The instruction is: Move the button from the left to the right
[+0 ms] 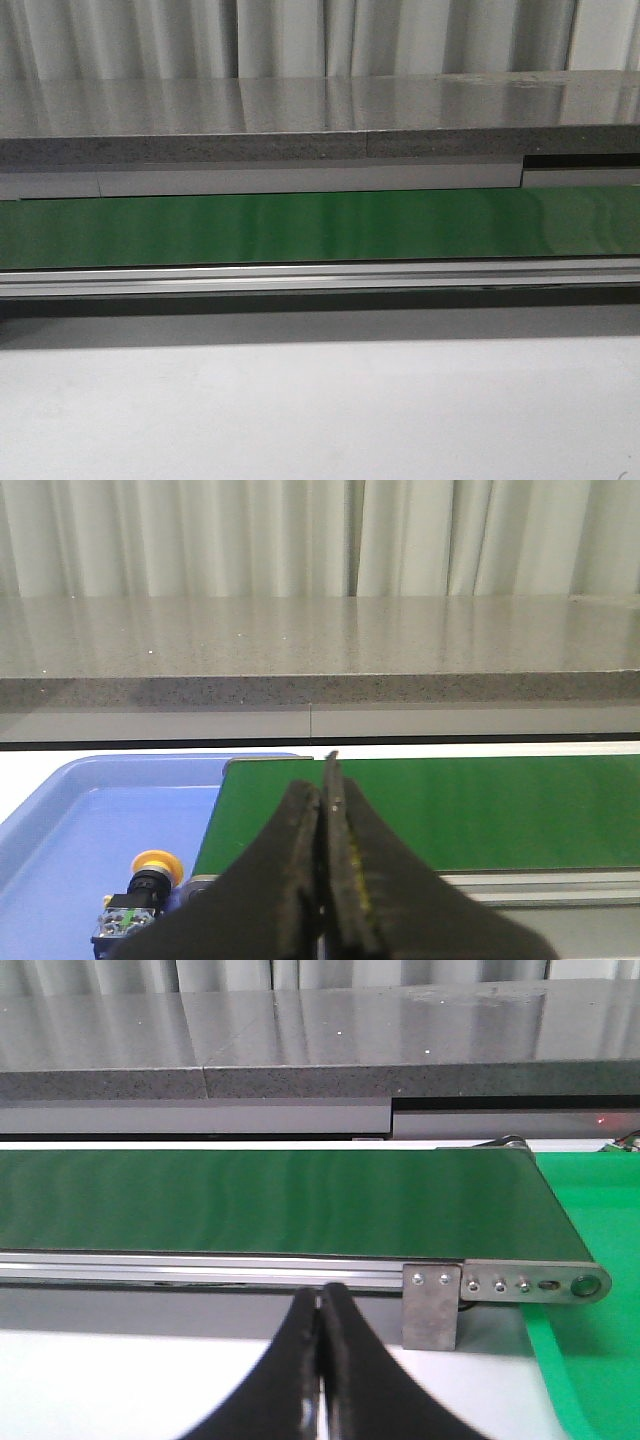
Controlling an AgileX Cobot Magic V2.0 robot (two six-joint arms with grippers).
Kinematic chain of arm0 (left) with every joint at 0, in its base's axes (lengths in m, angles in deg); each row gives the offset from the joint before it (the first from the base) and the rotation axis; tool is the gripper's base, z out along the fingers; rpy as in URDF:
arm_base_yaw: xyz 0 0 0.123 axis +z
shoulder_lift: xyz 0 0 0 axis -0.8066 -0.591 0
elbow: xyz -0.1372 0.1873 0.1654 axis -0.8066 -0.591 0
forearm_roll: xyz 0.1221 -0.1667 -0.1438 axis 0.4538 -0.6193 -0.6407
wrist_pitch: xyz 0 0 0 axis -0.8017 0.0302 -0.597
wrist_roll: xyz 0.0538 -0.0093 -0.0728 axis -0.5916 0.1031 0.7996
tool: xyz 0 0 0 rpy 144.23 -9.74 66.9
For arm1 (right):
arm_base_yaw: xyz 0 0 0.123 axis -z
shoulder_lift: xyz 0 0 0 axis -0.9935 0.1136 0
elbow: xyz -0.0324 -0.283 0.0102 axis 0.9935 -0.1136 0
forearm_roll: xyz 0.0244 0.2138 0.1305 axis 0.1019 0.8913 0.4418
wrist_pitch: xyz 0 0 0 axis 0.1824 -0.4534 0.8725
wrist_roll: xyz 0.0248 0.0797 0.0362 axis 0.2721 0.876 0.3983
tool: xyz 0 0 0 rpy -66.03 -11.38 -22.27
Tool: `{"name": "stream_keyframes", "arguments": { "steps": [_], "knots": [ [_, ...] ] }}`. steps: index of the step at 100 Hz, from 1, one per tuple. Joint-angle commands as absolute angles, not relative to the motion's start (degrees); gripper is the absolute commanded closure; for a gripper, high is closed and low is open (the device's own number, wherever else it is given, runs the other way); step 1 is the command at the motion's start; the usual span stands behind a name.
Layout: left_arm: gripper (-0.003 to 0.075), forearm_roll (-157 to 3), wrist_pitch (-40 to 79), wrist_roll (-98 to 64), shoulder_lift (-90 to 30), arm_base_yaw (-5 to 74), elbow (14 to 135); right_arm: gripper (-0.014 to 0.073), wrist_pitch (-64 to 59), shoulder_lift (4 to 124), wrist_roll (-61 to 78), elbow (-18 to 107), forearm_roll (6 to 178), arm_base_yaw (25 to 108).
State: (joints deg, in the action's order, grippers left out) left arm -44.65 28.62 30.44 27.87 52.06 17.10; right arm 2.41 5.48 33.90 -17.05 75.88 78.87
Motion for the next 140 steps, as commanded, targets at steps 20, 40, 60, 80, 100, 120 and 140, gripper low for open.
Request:
{"name": "stream_keyframes", "arguments": {
  "steps": [20,40,60,80,100,120,140],
  "knots": [
    [0.0741,-44.6,33.1,30.9,29.6,51.6,14.4,0.0662,7.4,6.8,33.8,-16.1,75.3,79.0],
    [0.0741,-45.2,34.1,30.9,29.6,51.6,14.8,0.0662,7.4,6.8,33.8,-16.1,75.3,79.0],
    [0.0741,-46.9,32.4,30.9,29.3,51.6,19.5,0.0662,7.4,6.8,33.8,-16.1,75.3,79.0],
    [0.0741,-49.9,17.3,30.9,25.2,51.6,30.5,0.0662,7.4,6.8,33.8,-16.1,75.3,79.0],
    [0.0741,-49.5,-2.8,30.9,16.4,51.6,44.4,0.0662,7.4,6.8,33.8,-16.1,75.3,79.0],
    [0.0741,-48.6,-17.1,30.9,5.9,51.6,54.2,0.0662,7.4,6.8,33.8,-16.1,75.3,79.0],
    [0.0741,-48.6,-24.0,30.9,-1.4,51.6,58.1,0.0662,7.4,6.8,33.8,-16.1,75.3,79.0]
  ]
}}
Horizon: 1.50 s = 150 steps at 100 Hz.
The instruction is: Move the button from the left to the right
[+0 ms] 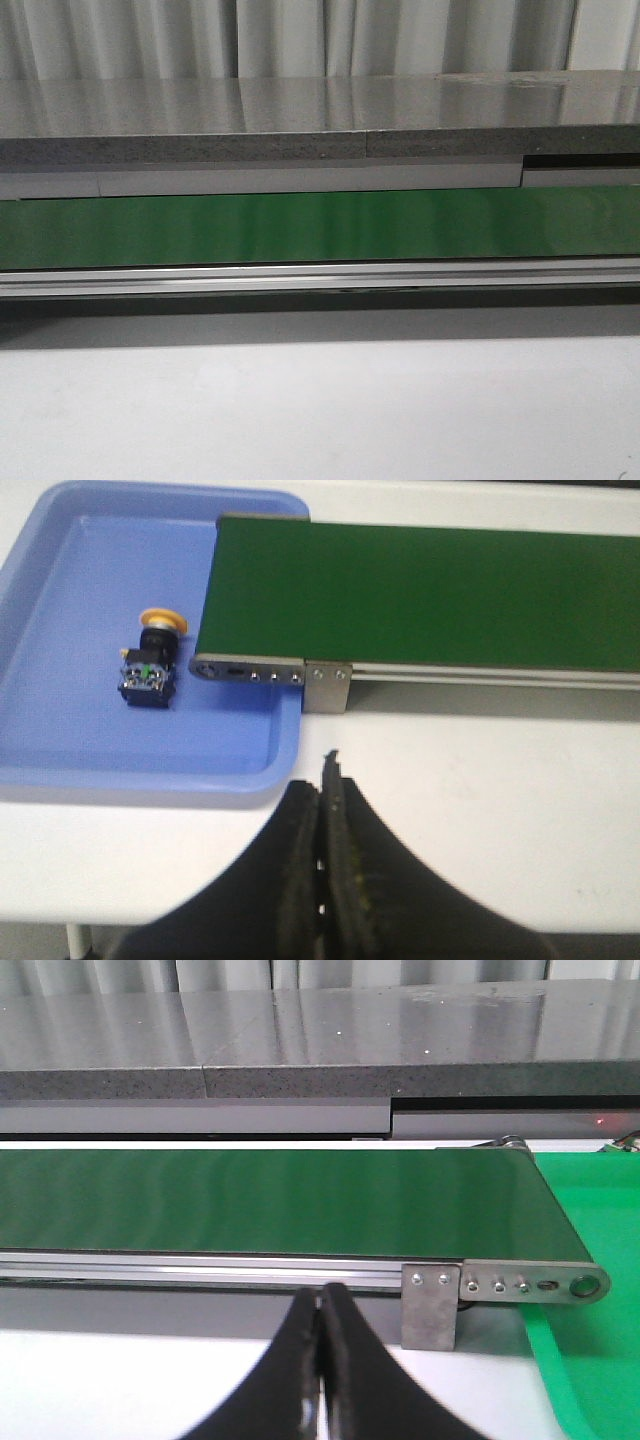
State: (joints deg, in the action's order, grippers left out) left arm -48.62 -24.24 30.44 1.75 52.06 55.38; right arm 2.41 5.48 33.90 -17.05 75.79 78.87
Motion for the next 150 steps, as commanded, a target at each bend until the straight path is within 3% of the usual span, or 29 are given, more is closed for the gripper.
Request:
{"name": "stream_keyframes", "arguments": {
  "steps": [1,38,45,63,72,95,125,150],
  "knots": [
    [0.0741,-48.6,-24.2,30.9,-1.7,51.6,58.1,0.0662,7.4,6.8,33.8,-16.1,75.3,79.0],
    [0.0714,-48.7,-24.7,30.8,-4.7,51.6,58.1,0.0662,7.4,6.8,33.8,-16.1,75.3,79.0],
    [0.0632,-48.7,-24.7,30.3,-4.7,51.6,58.1,0.0662,7.4,6.8,33.8,-16.1,75.3,79.0],
    [0.0183,-48.7,-24.6,30.3,-4.7,51.6,58.1,0.0662,7.4,6.8,33.8,-16.1,75.3,79.0],
    [0.0104,-48.7,-24.1,30.3,-4.7,51.6,58.1,0.0662,7.4,6.8,33.8,-16.1,75.3,79.0],
    [0.0101,-42.2,-23.4,31.2,-6.2,51.6,59.4,0.0662,7.4,6.8,33.8,-16.1,75.3,79.0],
    [0.0101,-34.4,-19.0,33.7,-18.7,51.8,67.2,0.0662,7.4,6.8,33.8,-16.1,75.3,79.0],
    [0.0101,-36.1,-13.7,33.5,-32.7,59.6,74.1,0.0662,7.4,6.8,33.8,-16.1,75.3,79.0]
  ]
}}
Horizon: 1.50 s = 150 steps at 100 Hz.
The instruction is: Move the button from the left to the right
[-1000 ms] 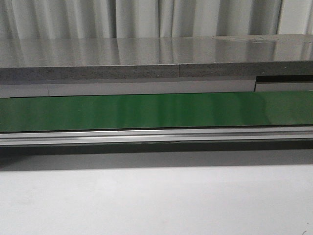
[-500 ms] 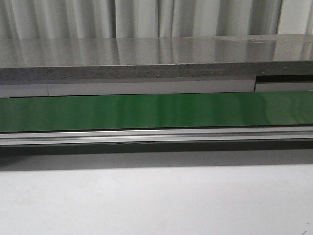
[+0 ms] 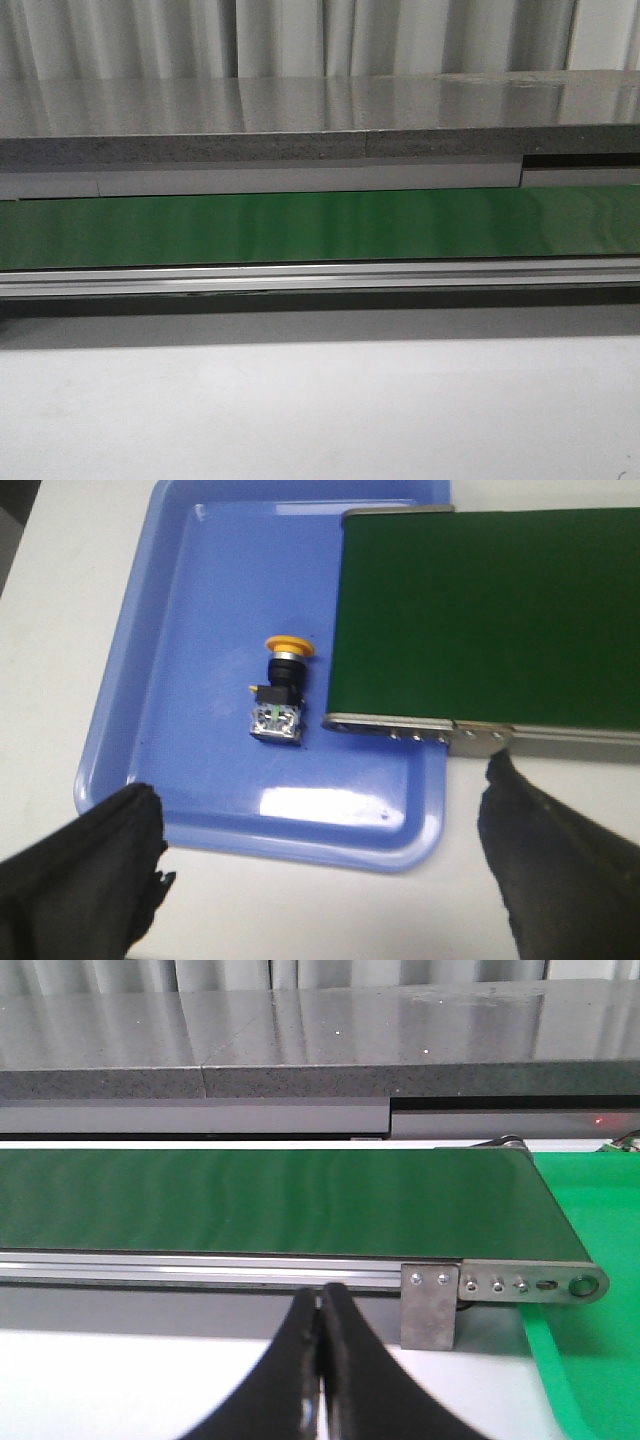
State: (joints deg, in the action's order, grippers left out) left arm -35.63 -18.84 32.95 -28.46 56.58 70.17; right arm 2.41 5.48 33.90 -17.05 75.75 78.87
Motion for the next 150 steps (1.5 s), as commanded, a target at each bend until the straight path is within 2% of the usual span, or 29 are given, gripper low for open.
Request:
{"name": "stream_keyframes", "arguments": {
  "steps": [1,24,53,81,150],
  "knots": [
    [0.0101,-36.3,-13.5,33.3,-33.1,60.3,74.5,0.0662,7.4,6.8,33.8,-16.1,75.3,79.0],
    [0.0101,-45.5,-11.5,26.5,-47.1,69.3,81.5,0.0662,7.4,6.8,33.8,-16.1,75.3,79.0],
    [0.0101,-47.4,-8.9,25.8,-61.1,74.6,85.5,0.0662,7.4,6.8,33.8,-16.1,75.3,79.0],
    [0.0101,-49.0,-7.7,24.9,-68.7,75.7,85.5,0.0662,7.4,6.8,33.8,-16.1,75.3,79.0],
    [0.0101,-55.0,-4.9,19.9,-77.8,75.7,85.9,0.0662,7.4,6.8,33.8,-16.1,75.3,79.0]
  ]
}}
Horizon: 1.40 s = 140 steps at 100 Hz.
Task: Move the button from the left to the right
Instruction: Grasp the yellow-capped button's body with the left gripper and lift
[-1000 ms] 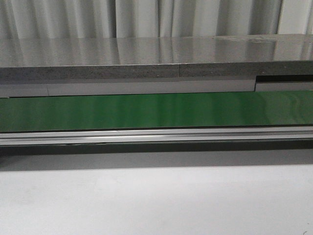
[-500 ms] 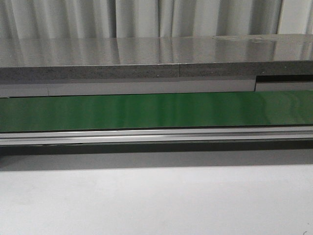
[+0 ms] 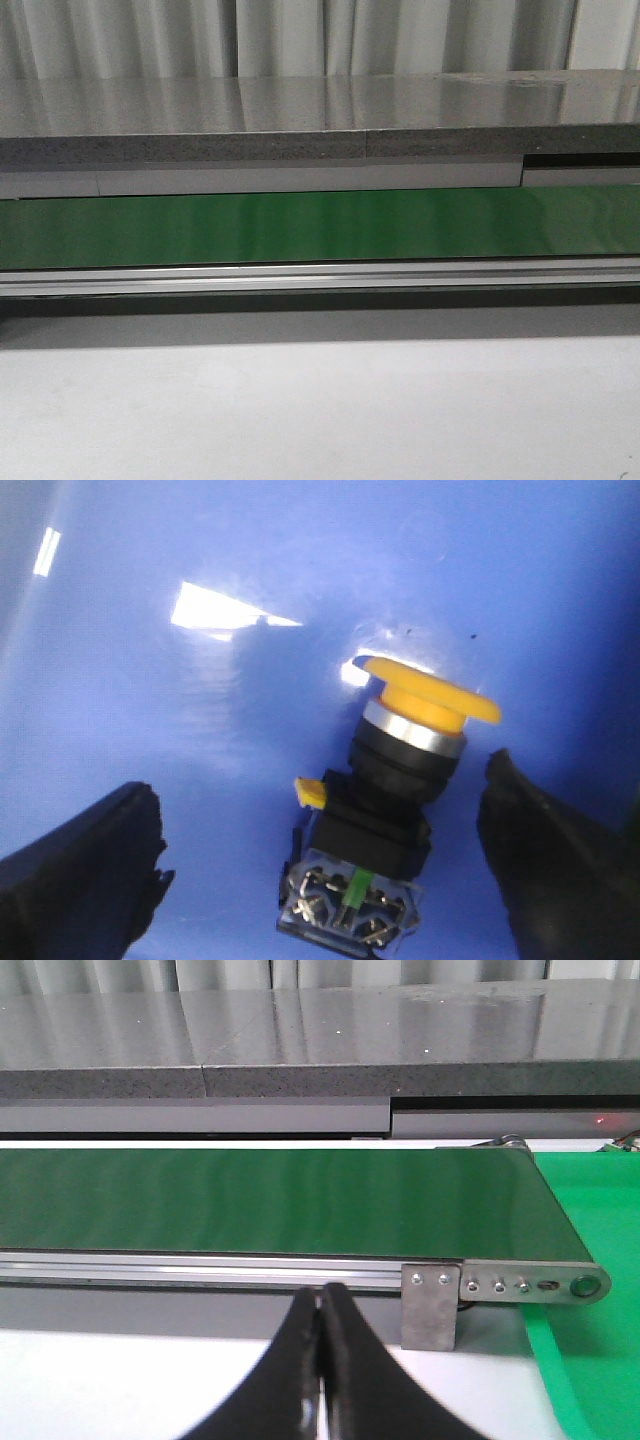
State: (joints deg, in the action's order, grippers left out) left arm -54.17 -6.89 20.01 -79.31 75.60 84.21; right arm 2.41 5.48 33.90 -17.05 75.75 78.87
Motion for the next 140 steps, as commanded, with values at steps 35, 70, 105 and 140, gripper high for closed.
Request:
{"name": "stream_keyframes", "arguments": {
  "steps": [35,70,105,140],
  "knots": [
    [0.0280,-55.0,-3.2,19.9,-81.0,75.8,86.0,0.0662,7.4,6.8,33.8,-16.1,75.3,79.0],
    [0.0741,-54.7,-2.1,19.9,-81.1,76.3,86.0,0.0662,7.4,6.8,33.8,-16.1,75.3,79.0],
    [0.0741,-54.7,-6.2,19.8,-75.9,76.3,90.3,0.0662,7.4,6.8,33.8,-16.1,75.3,79.0],
    [0.0741,-56.1,-11.9,15.2,-69.1,70.3,90.3,0.0662,7.4,6.8,33.8,-16.1,75.3,79.0]
  ]
}}
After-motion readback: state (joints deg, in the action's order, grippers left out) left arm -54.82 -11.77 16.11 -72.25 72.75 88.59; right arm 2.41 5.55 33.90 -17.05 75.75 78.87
